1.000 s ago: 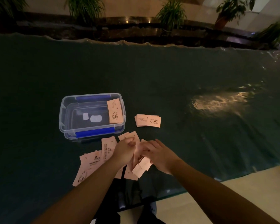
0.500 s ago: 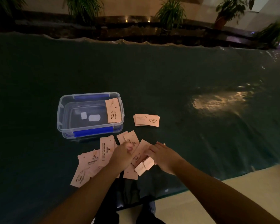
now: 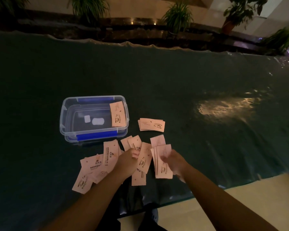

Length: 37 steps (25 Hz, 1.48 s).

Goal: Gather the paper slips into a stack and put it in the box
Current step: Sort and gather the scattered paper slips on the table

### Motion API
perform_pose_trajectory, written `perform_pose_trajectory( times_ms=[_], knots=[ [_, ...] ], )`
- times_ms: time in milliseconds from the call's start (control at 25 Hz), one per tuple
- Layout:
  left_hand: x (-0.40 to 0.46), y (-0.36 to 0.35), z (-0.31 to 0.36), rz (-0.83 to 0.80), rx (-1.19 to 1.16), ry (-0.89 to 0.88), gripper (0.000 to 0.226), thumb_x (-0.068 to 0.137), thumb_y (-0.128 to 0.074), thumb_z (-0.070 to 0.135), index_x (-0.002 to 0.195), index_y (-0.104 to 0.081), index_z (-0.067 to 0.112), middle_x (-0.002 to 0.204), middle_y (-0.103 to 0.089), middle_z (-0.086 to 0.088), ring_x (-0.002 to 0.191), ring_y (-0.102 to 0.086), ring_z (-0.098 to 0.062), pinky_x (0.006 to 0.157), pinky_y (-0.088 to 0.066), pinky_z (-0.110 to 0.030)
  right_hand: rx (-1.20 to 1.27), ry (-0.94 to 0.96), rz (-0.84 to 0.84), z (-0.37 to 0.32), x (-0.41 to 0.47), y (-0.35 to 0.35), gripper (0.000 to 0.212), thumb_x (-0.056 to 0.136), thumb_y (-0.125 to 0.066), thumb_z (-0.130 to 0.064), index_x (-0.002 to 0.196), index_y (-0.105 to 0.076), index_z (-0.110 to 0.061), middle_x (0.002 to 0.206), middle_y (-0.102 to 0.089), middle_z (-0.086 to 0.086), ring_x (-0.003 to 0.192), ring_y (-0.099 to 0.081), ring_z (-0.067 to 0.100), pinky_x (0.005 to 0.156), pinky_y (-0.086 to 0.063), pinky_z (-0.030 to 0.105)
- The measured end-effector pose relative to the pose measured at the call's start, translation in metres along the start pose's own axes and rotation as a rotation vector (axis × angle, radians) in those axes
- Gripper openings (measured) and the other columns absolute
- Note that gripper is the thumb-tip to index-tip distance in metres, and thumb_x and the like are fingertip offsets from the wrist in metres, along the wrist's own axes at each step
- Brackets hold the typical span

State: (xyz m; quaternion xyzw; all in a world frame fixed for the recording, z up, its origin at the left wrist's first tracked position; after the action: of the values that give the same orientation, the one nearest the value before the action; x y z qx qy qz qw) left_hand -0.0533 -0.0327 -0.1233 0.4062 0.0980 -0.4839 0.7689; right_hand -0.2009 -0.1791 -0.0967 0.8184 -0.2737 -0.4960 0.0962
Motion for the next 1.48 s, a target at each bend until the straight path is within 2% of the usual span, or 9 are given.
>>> perform_pose_trajectory(
  times_ms=[80,160,360,560,720,840,1040,1240,1480],
  knots=[
    [-0.001,-0.006,0.003,-0.032,-0.041,-0.005,0.035,0.101,-0.054,0.009,0.135,-0.059,0.017,0.136,-0.062,0.001,0.116,-0.061,-0.009,0.098,-0.049,-0.027,0.254,-0.114,-0.084,0.01,-0.004,-0.02,0.021,0.107,-0.055,-0.023,0.126,-0.063,-0.018,0.122,-0.072,0.013,0.112,-0.07,0.034,0.102,-0.056,0.057],
    [-0.004,-0.011,0.006,-0.062,-0.071,-0.004,0.036,0.101,-0.054,0.008,0.136,-0.059,0.015,0.136,-0.063,0.0,0.116,-0.062,-0.011,0.098,-0.048,-0.027,0.35,-0.13,-0.051,0.012,-0.002,-0.031,0.02,0.108,-0.055,-0.018,0.124,-0.064,-0.017,0.12,-0.073,0.013,0.112,-0.071,0.036,0.102,-0.057,0.059],
    [-0.012,-0.011,0.011,-0.09,-0.176,0.015,0.037,0.102,-0.052,0.006,0.137,-0.059,0.016,0.135,-0.065,-0.001,0.117,-0.064,-0.013,0.098,-0.05,-0.029,0.264,-0.123,0.09,0.002,0.007,-0.041,0.038,0.102,-0.063,-0.012,0.139,-0.053,-0.013,0.13,-0.068,0.014,0.116,-0.068,0.034,0.091,-0.059,0.047],
    [-0.027,-0.005,0.008,-0.056,-0.175,0.023,0.03,0.103,-0.053,0.009,0.131,-0.061,0.015,0.132,-0.065,-0.003,0.116,-0.064,-0.016,0.101,-0.049,-0.032,0.271,-0.15,0.071,-0.001,0.011,-0.047,0.052,0.095,-0.073,-0.009,0.143,-0.052,-0.01,0.133,-0.067,0.016,0.119,-0.068,0.036,0.098,-0.058,0.051],
    [-0.048,-0.004,-0.009,0.12,-0.113,0.111,0.01,0.098,-0.062,0.023,0.106,-0.062,0.028,0.11,-0.066,0.006,0.091,-0.061,-0.004,0.076,-0.049,-0.021,0.298,-0.162,0.014,-0.005,0.012,-0.046,0.044,0.095,-0.072,-0.01,0.137,-0.057,-0.012,0.125,-0.069,0.014,0.112,-0.07,0.034,0.1,-0.058,0.057],
    [-0.059,-0.019,-0.014,0.096,0.047,0.143,0.034,0.09,-0.07,0.044,0.118,-0.056,0.03,0.116,-0.063,0.008,0.098,-0.059,-0.007,0.08,-0.048,-0.023,0.319,-0.165,0.042,-0.006,0.012,-0.034,0.047,0.097,-0.068,-0.011,0.141,-0.052,-0.015,0.131,-0.065,0.016,0.117,-0.068,0.037,0.101,-0.057,0.059],
    [-0.05,-0.045,-0.001,0.056,0.48,0.101,0.099,0.078,-0.066,0.072,0.152,-0.032,0.015,0.151,-0.044,-0.009,0.133,-0.048,-0.026,0.108,-0.045,-0.044,0.318,-0.138,0.028,-0.001,0.009,-0.016,0.04,0.1,-0.062,-0.011,0.139,-0.054,-0.015,0.138,-0.063,0.016,0.124,-0.063,0.039,0.107,-0.051,0.062],
    [-0.04,-0.051,0.008,0.045,0.649,0.028,0.09,0.086,-0.067,0.054,0.154,-0.026,0.012,0.155,-0.038,-0.012,0.134,-0.044,-0.029,0.107,-0.042,-0.043,0.245,-0.076,0.004,0.001,0.008,-0.004,0.04,0.1,-0.06,-0.01,0.139,-0.053,-0.015,0.141,-0.062,0.016,0.126,-0.061,0.038,0.11,-0.048,0.061],
    [-0.017,-0.028,0.021,0.049,0.812,-0.167,0.081,0.085,-0.074,0.029,0.153,-0.032,0.018,0.159,-0.032,-0.011,0.144,-0.03,-0.033,0.115,-0.029,-0.054,0.158,-0.033,-0.022,-0.002,0.008,0.001,0.043,0.098,-0.062,-0.013,0.14,-0.052,-0.018,0.144,-0.059,0.013,0.128,-0.059,0.037,0.11,-0.047,0.06]
  ],
)
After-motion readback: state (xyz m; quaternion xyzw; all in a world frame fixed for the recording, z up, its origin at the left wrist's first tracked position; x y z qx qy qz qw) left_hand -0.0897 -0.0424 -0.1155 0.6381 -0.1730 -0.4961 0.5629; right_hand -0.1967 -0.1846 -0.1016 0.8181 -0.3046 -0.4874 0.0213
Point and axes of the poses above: each hand's wrist, its own x-axis towards the middle knuckle, its own y-axis out of the back of the hand, z = x × y, the point moved 6 cm from there along x, towards the middle knuckle
